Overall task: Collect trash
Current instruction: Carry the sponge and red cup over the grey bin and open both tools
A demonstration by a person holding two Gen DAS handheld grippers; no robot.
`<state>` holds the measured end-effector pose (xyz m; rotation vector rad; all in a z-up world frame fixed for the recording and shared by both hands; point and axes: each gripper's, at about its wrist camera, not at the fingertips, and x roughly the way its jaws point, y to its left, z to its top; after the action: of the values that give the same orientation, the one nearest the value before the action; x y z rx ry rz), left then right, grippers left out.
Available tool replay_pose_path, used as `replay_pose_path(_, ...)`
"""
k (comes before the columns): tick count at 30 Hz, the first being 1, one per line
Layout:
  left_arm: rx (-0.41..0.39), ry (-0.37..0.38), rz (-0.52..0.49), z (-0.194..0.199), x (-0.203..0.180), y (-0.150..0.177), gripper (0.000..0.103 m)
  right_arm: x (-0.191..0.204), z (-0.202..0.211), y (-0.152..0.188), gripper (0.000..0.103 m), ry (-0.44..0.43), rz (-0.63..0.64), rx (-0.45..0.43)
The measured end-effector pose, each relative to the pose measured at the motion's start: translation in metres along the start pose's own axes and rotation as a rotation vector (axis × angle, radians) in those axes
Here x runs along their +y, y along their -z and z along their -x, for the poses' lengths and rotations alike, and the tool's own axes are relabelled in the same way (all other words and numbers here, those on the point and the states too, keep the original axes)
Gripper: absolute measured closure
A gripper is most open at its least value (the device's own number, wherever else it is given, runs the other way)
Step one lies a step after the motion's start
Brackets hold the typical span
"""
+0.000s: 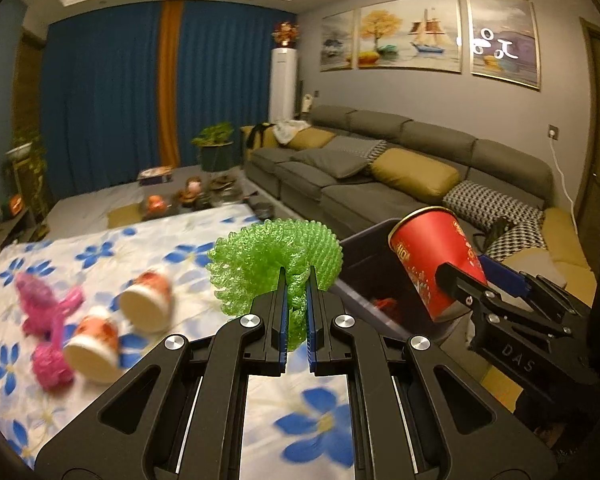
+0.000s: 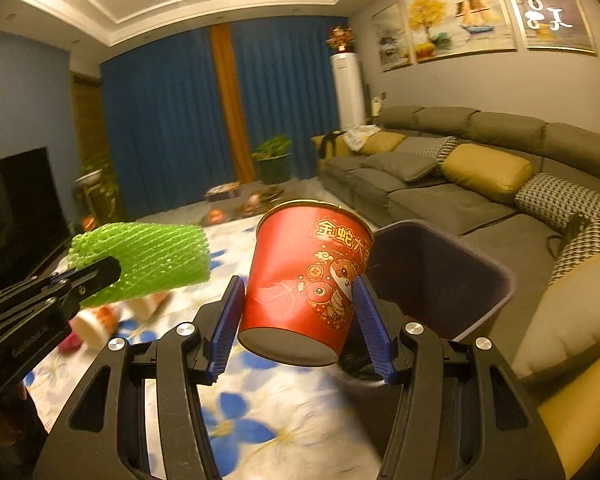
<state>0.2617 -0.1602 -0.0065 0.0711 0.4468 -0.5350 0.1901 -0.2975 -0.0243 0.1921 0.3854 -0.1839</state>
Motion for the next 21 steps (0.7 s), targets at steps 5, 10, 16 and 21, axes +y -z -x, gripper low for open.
replay_pose_path(5,-0.002,0.053,-0.014,-0.031,-0.027,-0.011,0.097,-0.031,-0.005,-0.013,0.048,0.061,-0.033,-0.026)
replay_pose_path(10,0.002,0.087,-0.031,-0.057,-0.049,-0.018,0.096,-0.052,-0.013,-0.02,0.048,0.09,-0.062,-0.039)
replay_pose_path(16,0.005,0.124,-0.038,-0.082,-0.067,-0.02,0.096,-0.066,-0.019,-0.019,0.048,0.102,-0.074,-0.033)
replay_pose_path(21,0.015,0.14,-0.03,-0.097,-0.074,-0.021,0.096,-0.072,-0.025,-0.021,0.048,0.105,-0.084,-0.031)
